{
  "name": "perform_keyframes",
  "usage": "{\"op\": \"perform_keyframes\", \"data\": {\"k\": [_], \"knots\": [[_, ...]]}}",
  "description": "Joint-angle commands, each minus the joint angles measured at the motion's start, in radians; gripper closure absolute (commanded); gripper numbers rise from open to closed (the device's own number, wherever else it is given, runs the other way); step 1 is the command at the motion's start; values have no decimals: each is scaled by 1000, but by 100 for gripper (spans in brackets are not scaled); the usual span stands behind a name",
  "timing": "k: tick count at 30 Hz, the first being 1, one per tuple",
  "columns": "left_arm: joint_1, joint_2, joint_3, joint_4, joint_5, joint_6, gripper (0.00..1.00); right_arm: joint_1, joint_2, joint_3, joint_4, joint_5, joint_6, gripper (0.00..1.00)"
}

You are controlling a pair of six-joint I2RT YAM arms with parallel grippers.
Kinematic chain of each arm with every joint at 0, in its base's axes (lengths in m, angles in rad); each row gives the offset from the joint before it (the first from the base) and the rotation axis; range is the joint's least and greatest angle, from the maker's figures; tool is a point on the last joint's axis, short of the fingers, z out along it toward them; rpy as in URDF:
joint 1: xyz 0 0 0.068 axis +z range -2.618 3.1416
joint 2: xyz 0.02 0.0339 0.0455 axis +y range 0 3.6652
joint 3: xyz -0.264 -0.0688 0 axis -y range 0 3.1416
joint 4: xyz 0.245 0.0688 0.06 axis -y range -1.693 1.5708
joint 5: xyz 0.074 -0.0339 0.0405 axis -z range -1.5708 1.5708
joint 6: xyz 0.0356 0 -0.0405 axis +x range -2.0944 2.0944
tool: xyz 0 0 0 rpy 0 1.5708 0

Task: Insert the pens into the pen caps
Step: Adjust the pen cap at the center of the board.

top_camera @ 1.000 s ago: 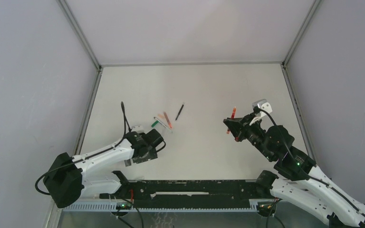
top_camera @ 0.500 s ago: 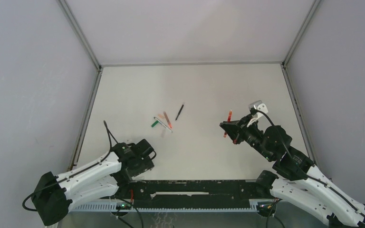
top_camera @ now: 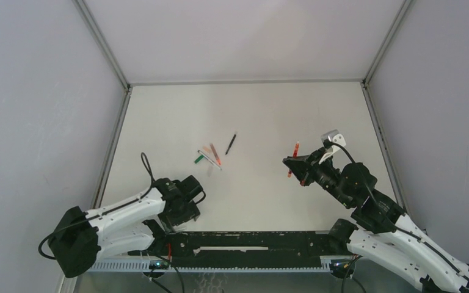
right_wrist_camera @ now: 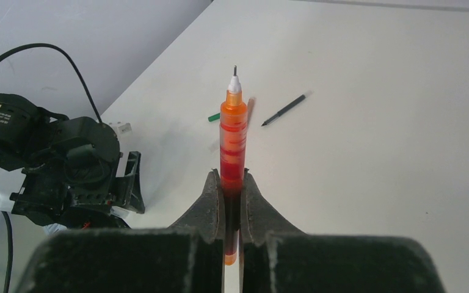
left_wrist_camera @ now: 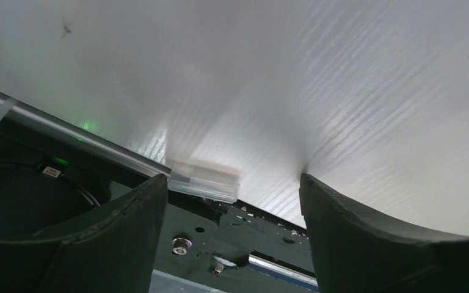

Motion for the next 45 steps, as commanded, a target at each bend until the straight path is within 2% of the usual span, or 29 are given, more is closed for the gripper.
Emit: {"op": "perform_keyframes", "data": {"k": [1,13,22,26,32,40,45], "knots": [[0,101,-2,-17,24,73,19,-8,-16,-1,23,17,12,100],[-5,102,29,-1,23,107,47,-18,-22,-12,17,25,12,100],[-5,147,87,31,2,173,59,-28,-31,-12,5,25,12,100],[-18,184,165,60,-53,290,59,-32,-37,-12,3,29,12,100],[-31,227,321,159,-182,549,58,-39,-41,-13,4,28,11,100],[-56,325,425,357,-86,772,56,-47,-65,-12,-7,37,11,100],[-116,439,496,379,-80,885,56,-52,-78,-12,-16,40,12,100]]}}
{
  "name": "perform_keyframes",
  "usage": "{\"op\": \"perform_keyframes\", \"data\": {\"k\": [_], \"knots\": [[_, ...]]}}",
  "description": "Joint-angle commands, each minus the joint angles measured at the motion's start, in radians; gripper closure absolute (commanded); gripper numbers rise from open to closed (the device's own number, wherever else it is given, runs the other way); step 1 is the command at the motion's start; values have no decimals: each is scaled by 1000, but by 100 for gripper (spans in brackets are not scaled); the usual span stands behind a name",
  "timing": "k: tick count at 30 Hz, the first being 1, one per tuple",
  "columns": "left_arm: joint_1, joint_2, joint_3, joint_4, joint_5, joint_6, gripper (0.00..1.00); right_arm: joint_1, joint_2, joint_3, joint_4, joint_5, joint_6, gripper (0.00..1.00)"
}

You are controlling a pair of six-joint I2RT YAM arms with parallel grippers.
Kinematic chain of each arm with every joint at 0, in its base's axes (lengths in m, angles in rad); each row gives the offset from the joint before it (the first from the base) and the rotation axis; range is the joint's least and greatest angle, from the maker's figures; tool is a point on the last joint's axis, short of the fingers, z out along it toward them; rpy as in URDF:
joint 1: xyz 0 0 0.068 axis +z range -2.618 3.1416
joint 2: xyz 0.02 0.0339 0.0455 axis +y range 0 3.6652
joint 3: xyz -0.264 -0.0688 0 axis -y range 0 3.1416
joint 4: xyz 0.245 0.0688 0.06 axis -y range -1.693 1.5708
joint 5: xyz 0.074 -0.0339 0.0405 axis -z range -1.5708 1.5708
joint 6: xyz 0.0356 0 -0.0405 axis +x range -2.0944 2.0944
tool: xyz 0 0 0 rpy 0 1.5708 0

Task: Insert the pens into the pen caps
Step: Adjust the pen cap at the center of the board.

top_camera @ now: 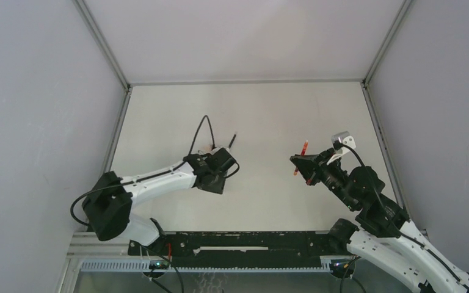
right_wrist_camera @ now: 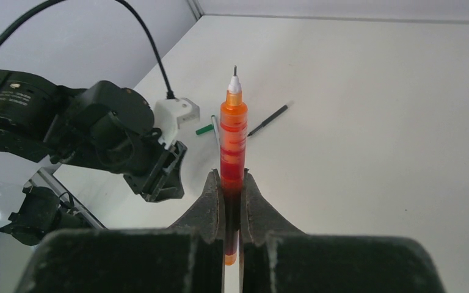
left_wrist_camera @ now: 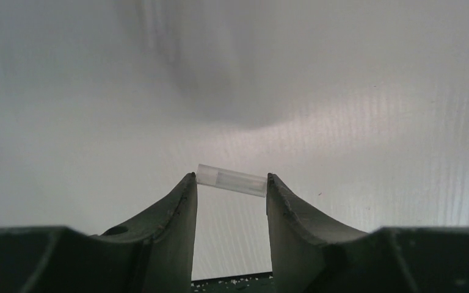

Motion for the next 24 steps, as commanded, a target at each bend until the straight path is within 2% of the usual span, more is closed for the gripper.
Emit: {"op": "perform_keyframes", "data": {"k": [1,10,24], "knots": [[-53,85,98,63,21,159,56,-8,-16,-1,-2,15,14,100],[-87,168,97,126,142,303,55,-11,-19,-1,-5,7,18,100],[-98,255,66,136,133,345,43,-12,-22,-1,-9,5,19,100]]}}
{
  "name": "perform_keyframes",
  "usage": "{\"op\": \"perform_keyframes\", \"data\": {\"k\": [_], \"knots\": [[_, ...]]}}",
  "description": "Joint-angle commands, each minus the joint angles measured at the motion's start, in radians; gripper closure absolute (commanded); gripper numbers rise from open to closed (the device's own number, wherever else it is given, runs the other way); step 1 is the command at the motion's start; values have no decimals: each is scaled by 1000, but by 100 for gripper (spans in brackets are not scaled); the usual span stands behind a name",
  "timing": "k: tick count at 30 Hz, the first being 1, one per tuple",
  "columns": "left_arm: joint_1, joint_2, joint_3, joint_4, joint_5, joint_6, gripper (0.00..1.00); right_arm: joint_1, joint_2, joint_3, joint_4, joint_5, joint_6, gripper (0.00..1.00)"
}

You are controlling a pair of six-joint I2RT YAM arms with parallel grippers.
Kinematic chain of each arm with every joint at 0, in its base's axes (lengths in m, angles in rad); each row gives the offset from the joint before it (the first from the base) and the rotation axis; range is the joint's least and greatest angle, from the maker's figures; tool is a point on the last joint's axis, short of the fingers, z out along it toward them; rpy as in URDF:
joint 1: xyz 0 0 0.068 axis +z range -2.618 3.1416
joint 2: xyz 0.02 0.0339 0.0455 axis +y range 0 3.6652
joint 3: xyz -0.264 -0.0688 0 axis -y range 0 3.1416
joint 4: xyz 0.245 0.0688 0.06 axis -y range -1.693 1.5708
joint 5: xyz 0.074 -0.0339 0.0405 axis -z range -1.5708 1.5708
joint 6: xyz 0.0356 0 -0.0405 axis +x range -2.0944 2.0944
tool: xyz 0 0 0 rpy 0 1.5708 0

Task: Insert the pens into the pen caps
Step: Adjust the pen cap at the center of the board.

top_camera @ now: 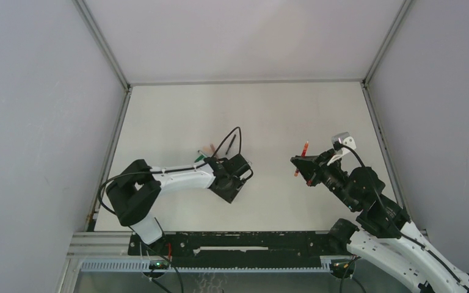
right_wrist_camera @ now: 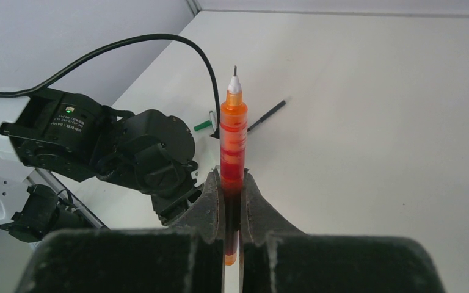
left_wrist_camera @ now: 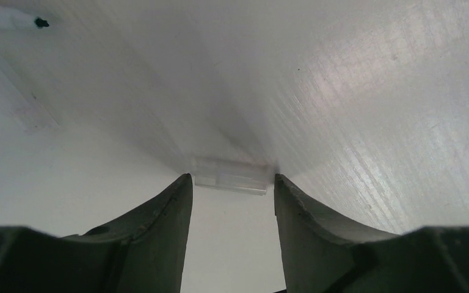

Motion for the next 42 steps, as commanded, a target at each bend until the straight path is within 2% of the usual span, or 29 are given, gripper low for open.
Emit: {"op": "perform_keyframes", "data": {"k": [1,7,12,14,17,22,27,31,42], "knots": [[-9,14,1,27,9,20,40,-9,-12,-1,12,6,17,100],[-8,-63,5,0,-52,-71,17,-12,-24,-1,-1,16,13,100],[-7,-146,35,-64,-170,-278,13,-12,-29,-1,-11,18,9,100],[-4,-152,55,-119,-195,-436,14,-13,-32,-2,-17,19,8,100],[7,-142,67,-170,-158,-622,17,-12,-42,-1,-25,28,9,100],[30,-137,10,-167,-90,-826,20,-15,-54,-1,-30,33,8,100],[56,-147,-22,-142,-96,-941,20,-16,-56,-1,-40,21,6,100],[61,-94,8,-145,-88,-989,23,-16,-64,-1,-49,16,6,100],[83,14,-2,-55,6,-1048,37,-18,-87,-1,-61,28,12,100]]}}
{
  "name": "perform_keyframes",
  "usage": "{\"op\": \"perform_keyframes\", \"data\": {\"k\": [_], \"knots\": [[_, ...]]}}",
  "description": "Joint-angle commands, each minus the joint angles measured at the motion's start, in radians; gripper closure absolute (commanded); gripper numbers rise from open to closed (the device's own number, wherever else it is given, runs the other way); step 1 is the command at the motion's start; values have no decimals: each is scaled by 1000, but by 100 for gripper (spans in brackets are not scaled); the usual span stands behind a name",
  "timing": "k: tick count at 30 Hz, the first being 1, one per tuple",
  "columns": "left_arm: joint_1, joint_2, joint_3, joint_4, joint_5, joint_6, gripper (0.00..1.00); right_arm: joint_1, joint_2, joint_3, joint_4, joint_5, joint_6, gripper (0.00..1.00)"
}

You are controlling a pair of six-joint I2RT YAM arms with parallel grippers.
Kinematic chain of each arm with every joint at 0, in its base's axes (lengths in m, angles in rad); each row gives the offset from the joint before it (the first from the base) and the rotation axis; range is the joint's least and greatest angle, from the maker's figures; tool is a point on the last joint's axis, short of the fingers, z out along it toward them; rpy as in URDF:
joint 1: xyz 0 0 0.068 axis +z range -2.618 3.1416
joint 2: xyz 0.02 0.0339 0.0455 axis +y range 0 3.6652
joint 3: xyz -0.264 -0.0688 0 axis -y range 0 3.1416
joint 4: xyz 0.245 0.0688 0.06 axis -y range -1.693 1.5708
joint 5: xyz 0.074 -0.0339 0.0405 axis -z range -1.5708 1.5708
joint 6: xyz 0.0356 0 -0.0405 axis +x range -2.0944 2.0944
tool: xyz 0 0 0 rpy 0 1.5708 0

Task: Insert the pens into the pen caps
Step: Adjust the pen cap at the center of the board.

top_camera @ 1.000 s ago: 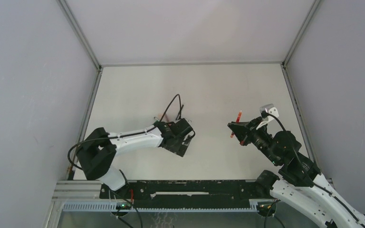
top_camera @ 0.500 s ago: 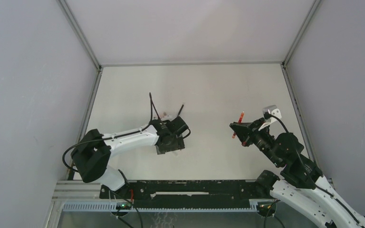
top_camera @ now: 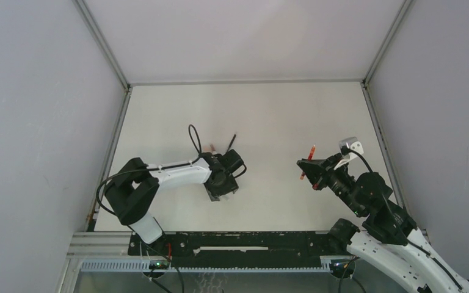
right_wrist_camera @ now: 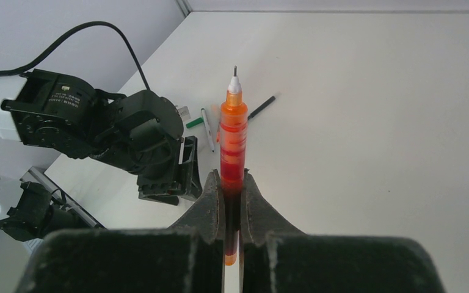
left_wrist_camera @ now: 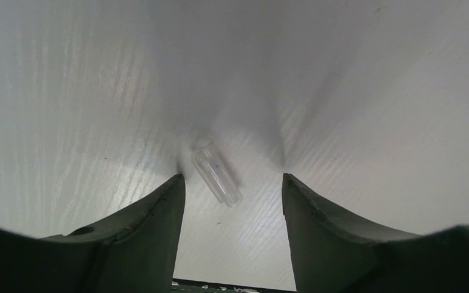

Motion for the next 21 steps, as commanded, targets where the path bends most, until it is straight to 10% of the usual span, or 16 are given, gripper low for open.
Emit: {"op": "perform_keyframes", "data": {"k": [1,21], "knots": [[6,25,0,44,40,-43,38,-7,-13,0,14,10,12,100],[31,55,-61,23,-11,37,90,-8,-8,0,4,17,16,100]]}}
